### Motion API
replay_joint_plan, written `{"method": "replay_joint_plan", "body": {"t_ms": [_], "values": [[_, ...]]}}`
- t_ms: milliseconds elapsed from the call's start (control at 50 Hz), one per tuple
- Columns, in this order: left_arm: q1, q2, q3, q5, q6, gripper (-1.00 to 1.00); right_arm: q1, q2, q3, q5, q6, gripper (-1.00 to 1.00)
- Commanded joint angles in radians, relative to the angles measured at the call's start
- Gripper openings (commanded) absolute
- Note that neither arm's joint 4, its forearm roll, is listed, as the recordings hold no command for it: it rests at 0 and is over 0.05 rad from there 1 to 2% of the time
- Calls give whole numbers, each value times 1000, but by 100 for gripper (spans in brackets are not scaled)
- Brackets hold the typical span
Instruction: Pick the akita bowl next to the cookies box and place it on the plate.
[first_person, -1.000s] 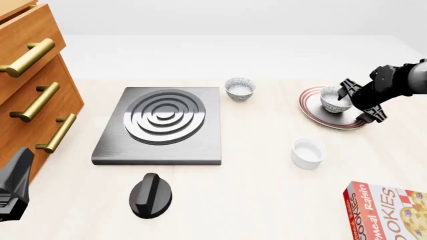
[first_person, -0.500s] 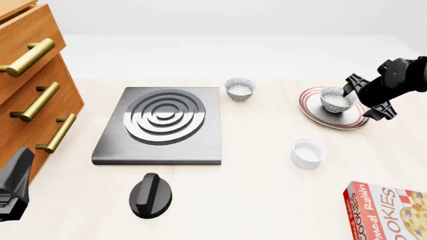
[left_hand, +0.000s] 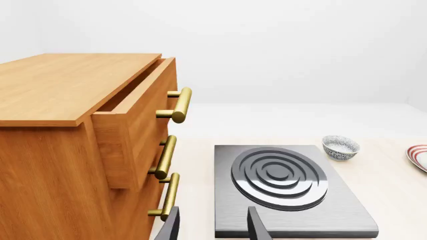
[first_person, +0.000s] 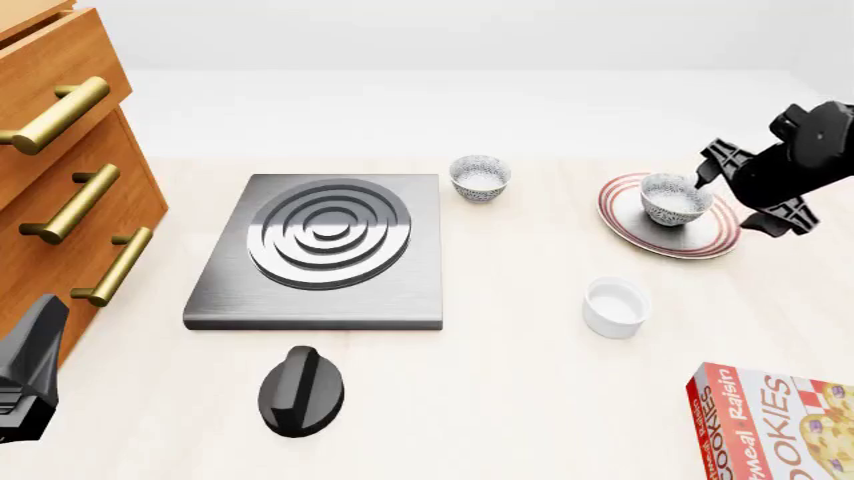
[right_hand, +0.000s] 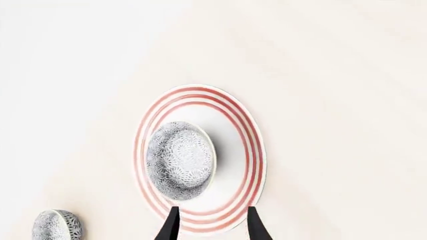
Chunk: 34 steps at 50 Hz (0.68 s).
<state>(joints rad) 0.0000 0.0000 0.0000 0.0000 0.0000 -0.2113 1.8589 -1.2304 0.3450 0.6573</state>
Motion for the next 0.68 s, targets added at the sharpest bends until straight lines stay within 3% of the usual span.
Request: {"method": "replay_joint_plan", "body": {"t_ms": [20,460,560,680], "values": [[0,0,0,0,0,100,32,-89,59,12,-27,100],[0,0,0,0,0,100,72,-217,160,8,-111,100],[0,0,0,0,0,100,61,-248,168,16,-175,100],[0,0,0,0,0,100,72,-291,213,3,-178,100]]}}
